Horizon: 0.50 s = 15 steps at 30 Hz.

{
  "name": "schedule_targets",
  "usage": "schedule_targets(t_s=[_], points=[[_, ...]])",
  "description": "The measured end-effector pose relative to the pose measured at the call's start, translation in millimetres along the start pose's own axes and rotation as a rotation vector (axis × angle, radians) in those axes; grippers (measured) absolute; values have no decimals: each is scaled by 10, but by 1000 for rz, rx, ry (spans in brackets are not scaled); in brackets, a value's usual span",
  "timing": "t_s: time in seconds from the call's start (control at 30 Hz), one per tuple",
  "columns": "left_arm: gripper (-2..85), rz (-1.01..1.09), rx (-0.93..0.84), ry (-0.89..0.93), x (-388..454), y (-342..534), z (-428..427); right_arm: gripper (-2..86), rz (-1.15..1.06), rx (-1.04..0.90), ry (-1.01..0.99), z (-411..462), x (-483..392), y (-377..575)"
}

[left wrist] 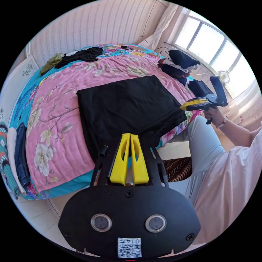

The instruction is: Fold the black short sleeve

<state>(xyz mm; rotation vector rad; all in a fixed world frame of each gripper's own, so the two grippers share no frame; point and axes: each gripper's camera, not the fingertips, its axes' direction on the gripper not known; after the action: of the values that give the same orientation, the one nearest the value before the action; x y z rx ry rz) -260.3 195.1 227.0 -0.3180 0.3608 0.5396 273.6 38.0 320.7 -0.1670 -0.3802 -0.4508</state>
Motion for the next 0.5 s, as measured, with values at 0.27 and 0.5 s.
schedule_targets(t_s=[0.27, 0.5], points=[[-10, -2, -23, -34, 429, 86, 617, -8, 37, -109, 108, 658, -313, -86], [-10, 109, 48, 9, 862, 5, 304, -4, -68, 10, 26, 195, -448, -569]])
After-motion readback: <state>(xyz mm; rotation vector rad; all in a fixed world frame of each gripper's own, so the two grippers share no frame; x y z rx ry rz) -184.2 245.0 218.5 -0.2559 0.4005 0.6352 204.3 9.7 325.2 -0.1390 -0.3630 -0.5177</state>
